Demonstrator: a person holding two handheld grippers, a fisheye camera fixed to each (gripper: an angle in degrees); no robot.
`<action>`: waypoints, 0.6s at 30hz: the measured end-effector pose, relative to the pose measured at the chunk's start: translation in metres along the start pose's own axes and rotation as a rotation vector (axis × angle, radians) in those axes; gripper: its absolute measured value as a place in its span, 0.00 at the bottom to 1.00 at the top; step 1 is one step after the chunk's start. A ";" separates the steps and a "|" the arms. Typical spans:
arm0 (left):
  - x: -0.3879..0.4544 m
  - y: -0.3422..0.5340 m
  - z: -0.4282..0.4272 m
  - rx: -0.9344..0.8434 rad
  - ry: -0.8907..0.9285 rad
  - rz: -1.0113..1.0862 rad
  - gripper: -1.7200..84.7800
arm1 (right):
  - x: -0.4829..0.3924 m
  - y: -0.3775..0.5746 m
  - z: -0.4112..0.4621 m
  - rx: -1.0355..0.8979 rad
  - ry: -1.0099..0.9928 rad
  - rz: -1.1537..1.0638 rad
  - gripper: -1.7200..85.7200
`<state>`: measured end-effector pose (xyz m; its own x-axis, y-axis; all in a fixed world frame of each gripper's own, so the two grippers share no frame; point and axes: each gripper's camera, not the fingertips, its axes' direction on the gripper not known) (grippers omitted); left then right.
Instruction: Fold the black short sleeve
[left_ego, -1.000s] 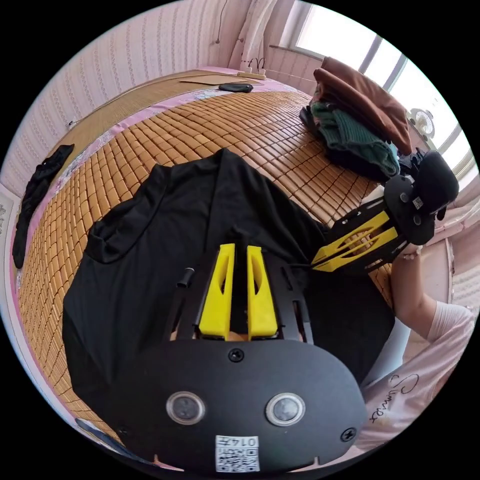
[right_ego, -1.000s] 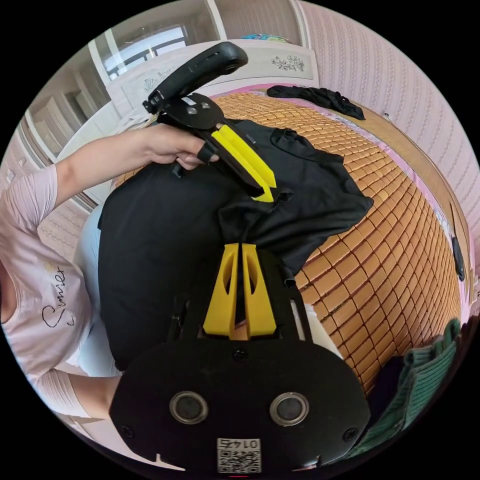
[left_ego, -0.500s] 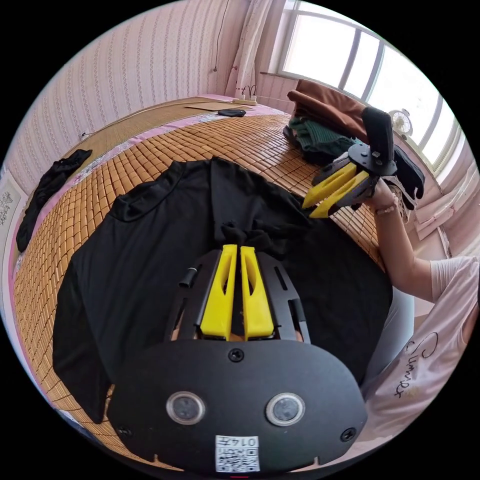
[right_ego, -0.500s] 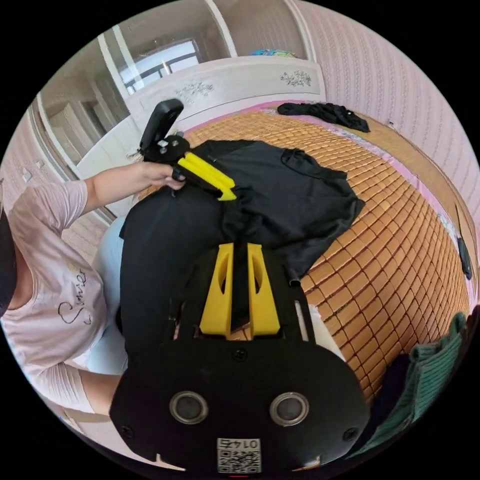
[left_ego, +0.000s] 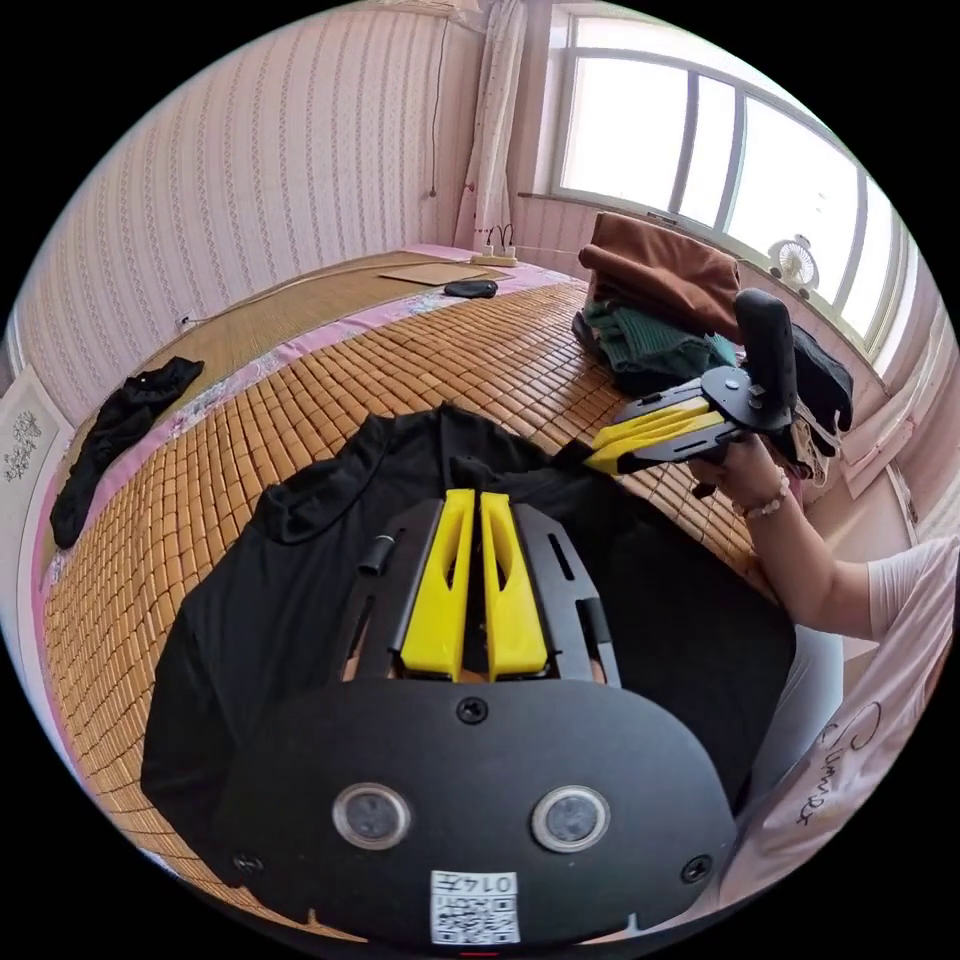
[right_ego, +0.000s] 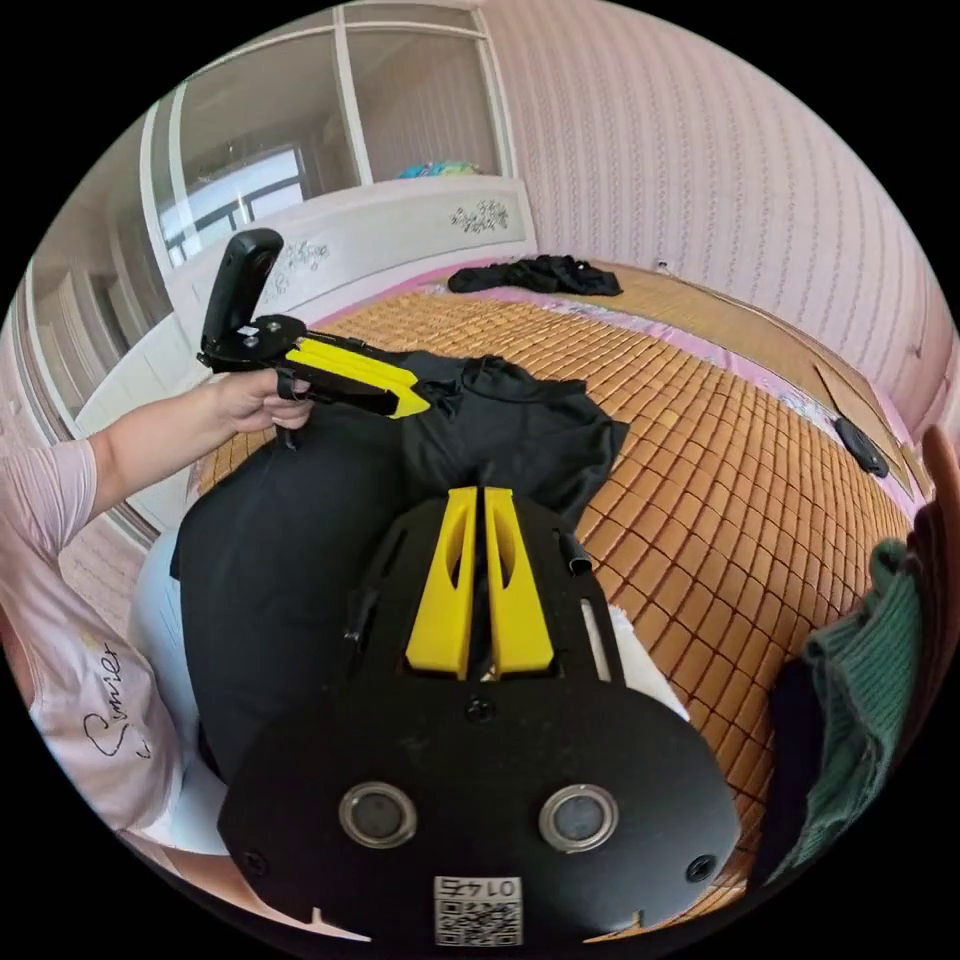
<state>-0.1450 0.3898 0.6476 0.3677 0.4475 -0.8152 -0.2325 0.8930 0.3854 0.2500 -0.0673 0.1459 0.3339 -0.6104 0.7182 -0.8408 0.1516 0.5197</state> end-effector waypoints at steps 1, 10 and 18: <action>0.002 -0.009 0.002 0.019 0.012 0.007 0.01 | 0.023 0.006 -0.027 0.067 -0.006 0.057 0.02; 0.112 -0.120 0.103 0.069 0.094 0.177 0.01 | 0.129 0.048 -0.140 0.251 -0.046 0.236 0.03; 0.203 -0.110 0.247 -0.176 0.162 0.260 0.03 | 0.176 0.052 -0.131 -0.023 0.108 0.340 0.03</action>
<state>0.1773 0.3940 0.5462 0.1317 0.6326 -0.7632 -0.4561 0.7222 0.5200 0.3209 -0.0647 0.3601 0.0807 -0.4362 0.8962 -0.9020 0.3506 0.2519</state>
